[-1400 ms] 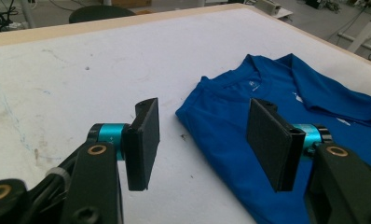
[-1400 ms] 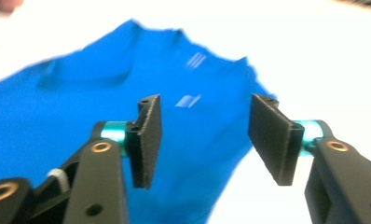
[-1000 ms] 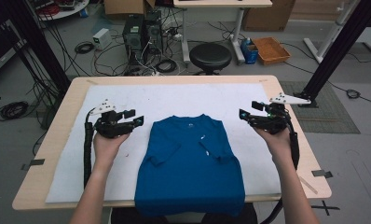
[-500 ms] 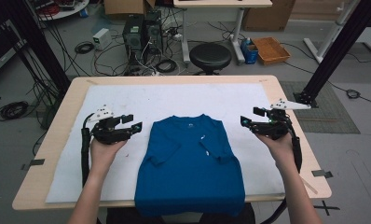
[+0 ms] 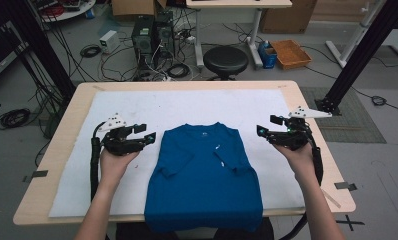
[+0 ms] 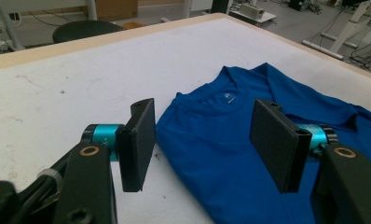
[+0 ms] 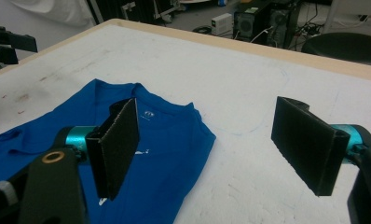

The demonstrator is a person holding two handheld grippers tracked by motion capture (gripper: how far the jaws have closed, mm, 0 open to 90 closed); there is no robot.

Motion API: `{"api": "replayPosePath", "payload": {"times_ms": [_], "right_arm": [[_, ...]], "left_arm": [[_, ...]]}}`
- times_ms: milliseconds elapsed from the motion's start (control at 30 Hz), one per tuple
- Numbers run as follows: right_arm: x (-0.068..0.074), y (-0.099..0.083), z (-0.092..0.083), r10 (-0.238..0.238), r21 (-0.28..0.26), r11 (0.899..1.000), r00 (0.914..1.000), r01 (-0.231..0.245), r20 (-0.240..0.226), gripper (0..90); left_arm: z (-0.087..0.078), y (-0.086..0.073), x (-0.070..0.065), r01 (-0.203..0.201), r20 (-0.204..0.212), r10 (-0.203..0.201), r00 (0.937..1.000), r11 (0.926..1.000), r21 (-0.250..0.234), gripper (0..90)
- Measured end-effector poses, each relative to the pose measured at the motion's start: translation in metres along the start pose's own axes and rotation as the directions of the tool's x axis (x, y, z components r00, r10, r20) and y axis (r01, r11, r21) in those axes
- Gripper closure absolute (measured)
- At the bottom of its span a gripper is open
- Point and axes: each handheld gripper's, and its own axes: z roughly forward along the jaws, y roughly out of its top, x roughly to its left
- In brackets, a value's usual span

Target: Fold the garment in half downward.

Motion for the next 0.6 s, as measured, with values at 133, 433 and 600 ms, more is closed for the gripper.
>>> {"api": "replayPosePath", "payload": {"times_ms": [133, 433, 600], "right_arm": [[0.001, -0.001, 0.003, -0.01, 0.017, 1.0, 0.9999, 0.01, 0.005, 27.0], [-0.005, -0.006, 0.012, -0.001, 0.035, 0.999, 0.9999, 0.001, 0.011, 41.4], [-0.004, -0.005, 0.02, -0.014, 0.035, 0.999, 0.9997, 0.013, 0.02, 47.7]], "left_arm": [[0.003, 0.0, 0.001, 0.007, 0.0, -0.007, 1.0, 1.0, 0.004, 40.9], [0.014, 0.001, 0.004, 0.027, -0.016, -0.027, 0.9995, 0.9987, 0.044, 41.2], [0.023, 0.005, 0.009, 0.061, -0.01, -0.06, 0.9981, 0.9969, 0.05, 41.4]]}}
